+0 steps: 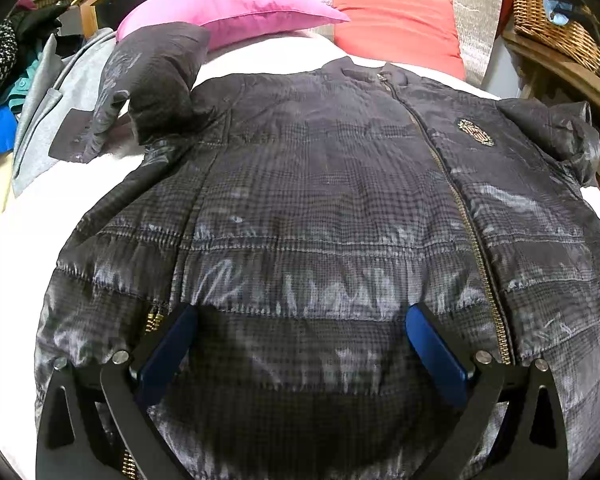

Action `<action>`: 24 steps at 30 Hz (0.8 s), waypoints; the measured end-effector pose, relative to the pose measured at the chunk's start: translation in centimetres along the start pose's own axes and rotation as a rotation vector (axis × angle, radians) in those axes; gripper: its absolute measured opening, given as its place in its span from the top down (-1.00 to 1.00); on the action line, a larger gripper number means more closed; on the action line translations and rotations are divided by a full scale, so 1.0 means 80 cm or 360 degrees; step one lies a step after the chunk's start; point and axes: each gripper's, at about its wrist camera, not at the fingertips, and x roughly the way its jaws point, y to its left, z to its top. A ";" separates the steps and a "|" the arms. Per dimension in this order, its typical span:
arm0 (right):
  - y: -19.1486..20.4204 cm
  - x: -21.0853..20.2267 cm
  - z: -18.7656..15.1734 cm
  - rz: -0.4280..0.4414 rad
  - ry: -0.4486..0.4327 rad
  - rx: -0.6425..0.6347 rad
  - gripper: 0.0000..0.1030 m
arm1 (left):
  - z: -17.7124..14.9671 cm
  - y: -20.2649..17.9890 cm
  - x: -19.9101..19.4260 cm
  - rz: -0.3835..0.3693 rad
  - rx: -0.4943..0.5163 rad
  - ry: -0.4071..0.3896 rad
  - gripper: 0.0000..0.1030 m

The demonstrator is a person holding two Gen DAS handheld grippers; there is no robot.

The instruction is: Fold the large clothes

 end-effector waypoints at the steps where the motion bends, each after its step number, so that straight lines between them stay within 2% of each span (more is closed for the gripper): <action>1: 0.014 0.012 -0.015 0.0025 0.0039 -0.0004 0.63 | 0.000 0.000 0.000 -0.0002 -0.0002 0.0000 -1.00; 2: 0.022 0.016 -0.030 0.0041 0.0056 0.0010 0.53 | 0.000 0.001 -0.001 -0.0004 -0.0004 -0.0001 -1.00; 3: 0.023 0.021 -0.045 0.0064 0.0069 0.0043 0.08 | 0.000 0.001 -0.001 -0.0007 -0.0004 -0.0003 -1.00; 4: 0.017 0.026 -0.058 0.0088 0.0088 0.0107 -0.48 | -0.001 0.002 -0.001 -0.0011 -0.0005 -0.0004 -1.00; 5: 0.003 0.028 -0.071 0.0105 0.0095 0.0194 -0.58 | -0.001 0.003 -0.001 -0.0014 -0.0005 -0.0004 -1.00; 8: -0.056 0.007 -0.086 0.0134 0.0086 0.0437 -0.58 | -0.001 0.003 -0.001 -0.0013 -0.0005 -0.0006 -1.00; 12: -0.175 -0.044 -0.072 0.0135 -0.0132 0.0818 -0.58 | -0.001 0.002 0.000 -0.0004 0.0000 -0.0011 -1.00; 13: -0.194 -0.047 -0.071 0.0140 -0.0162 0.0896 -0.58 | -0.001 0.002 0.000 -0.0005 -0.0001 -0.0014 -1.00; 15: -0.260 -0.045 -0.068 0.0125 -0.0174 0.1135 -0.58 | -0.001 0.001 0.001 -0.0002 0.0001 -0.0017 -1.00; 18: -0.315 -0.019 -0.049 0.0091 -0.0105 0.1230 -0.60 | -0.001 0.000 0.001 0.0004 0.0006 -0.0017 -1.00; 20: -0.325 0.001 -0.036 0.0104 -0.0081 0.1241 -0.60 | 0.000 0.000 0.002 0.0001 0.0004 -0.0018 -1.00; 22: -0.341 0.016 -0.025 0.0011 -0.0104 0.1258 -0.59 | 0.000 0.000 0.002 0.0000 0.0004 -0.0018 -1.00; 24: -0.358 0.022 -0.029 -0.0054 -0.0128 0.1393 -0.59 | 0.000 0.001 0.003 -0.0002 0.0003 -0.0018 -1.00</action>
